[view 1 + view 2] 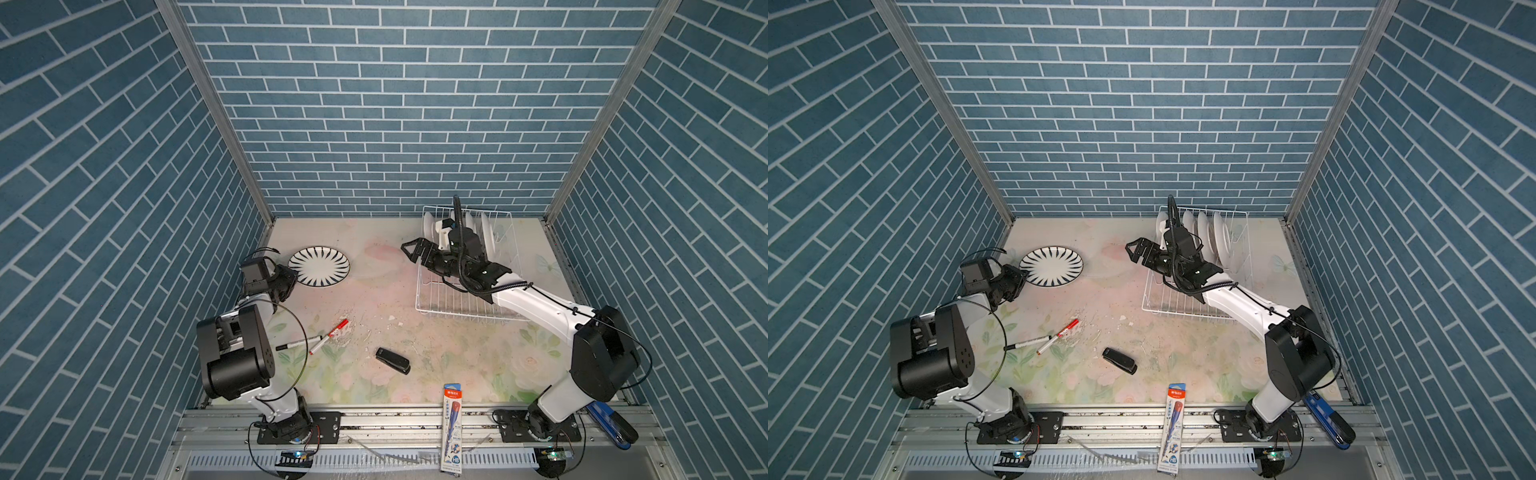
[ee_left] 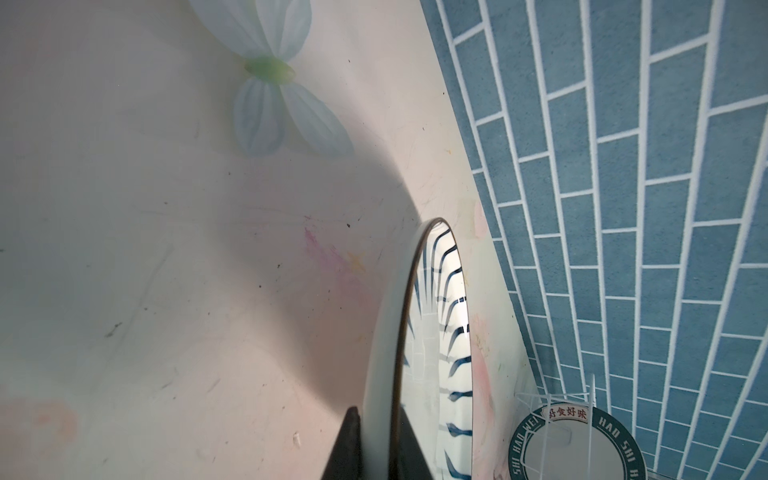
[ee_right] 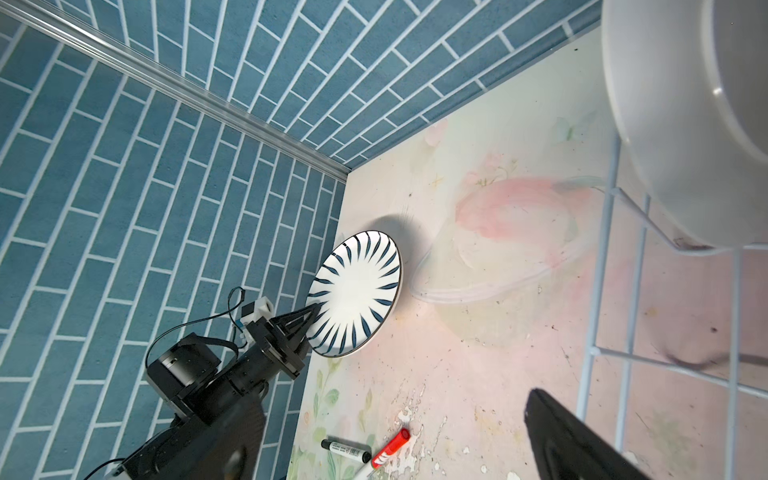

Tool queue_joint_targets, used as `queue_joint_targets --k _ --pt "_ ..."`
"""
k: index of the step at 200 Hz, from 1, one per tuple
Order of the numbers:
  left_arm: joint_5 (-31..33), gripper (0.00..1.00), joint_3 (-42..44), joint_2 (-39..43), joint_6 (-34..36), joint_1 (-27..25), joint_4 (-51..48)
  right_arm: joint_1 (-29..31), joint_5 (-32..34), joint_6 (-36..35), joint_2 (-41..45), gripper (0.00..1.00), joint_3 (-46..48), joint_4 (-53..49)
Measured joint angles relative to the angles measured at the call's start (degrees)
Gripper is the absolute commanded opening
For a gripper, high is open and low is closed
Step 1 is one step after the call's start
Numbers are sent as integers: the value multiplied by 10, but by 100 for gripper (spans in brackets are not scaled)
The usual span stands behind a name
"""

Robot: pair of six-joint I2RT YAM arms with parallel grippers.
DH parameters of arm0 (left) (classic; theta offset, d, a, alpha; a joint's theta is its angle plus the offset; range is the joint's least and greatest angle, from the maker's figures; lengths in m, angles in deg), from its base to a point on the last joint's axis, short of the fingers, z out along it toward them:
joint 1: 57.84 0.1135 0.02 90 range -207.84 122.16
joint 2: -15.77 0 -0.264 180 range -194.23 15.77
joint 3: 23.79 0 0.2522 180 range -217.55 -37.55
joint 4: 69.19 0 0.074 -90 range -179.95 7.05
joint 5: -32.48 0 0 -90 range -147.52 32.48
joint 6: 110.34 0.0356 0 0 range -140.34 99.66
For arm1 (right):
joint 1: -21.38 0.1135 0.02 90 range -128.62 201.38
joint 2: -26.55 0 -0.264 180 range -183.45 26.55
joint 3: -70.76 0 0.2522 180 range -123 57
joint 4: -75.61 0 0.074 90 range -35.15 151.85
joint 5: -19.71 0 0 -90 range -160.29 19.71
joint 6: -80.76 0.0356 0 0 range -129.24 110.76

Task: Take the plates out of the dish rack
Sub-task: 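Open the right gripper to release the plate while the left gripper pulls it away, then lower the blue-striped plate onto the table with the left gripper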

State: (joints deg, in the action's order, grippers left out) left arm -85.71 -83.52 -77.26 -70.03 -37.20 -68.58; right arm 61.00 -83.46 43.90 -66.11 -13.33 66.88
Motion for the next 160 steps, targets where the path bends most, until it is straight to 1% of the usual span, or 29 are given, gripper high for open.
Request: queue_joint_targets --k 34,70,114,160 --pt "-1 0 -12 -31 -12 6 25 5 -13 -8 -21 99 -30 -10" --pt "-2 0 -19 -44 -18 12 40 9 -16 -12 -40 99 -51 -43" --pt "-5 0 -30 -64 -30 31 61 11 -16 -21 -46 99 -53 -70" --pt "-5 0 -39 -74 -39 37 61 13 -12 -38 -55 99 -69 -93"
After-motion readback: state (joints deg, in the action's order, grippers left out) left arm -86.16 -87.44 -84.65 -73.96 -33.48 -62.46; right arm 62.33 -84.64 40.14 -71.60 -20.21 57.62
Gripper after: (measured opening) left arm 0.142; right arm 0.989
